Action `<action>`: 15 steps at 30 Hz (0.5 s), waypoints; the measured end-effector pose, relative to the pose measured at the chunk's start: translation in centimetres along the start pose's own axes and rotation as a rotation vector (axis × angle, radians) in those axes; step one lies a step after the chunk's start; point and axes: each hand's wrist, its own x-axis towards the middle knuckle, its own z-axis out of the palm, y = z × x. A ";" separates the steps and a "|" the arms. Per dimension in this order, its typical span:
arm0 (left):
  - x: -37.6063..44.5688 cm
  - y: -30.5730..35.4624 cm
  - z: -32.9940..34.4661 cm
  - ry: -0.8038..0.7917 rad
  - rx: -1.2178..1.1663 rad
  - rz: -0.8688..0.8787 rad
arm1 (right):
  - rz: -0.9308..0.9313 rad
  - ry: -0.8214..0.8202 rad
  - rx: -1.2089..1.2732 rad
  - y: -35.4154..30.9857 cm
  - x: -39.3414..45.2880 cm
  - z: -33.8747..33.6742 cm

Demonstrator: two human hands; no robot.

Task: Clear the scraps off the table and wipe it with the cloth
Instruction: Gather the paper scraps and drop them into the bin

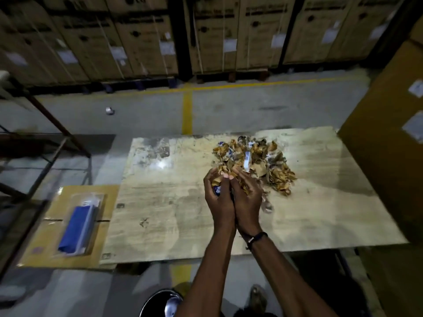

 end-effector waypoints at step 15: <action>0.5 10.8 -4.9 0.346 -0.103 0.172 | 0.054 -0.331 0.132 -7.7 -3.1 8.0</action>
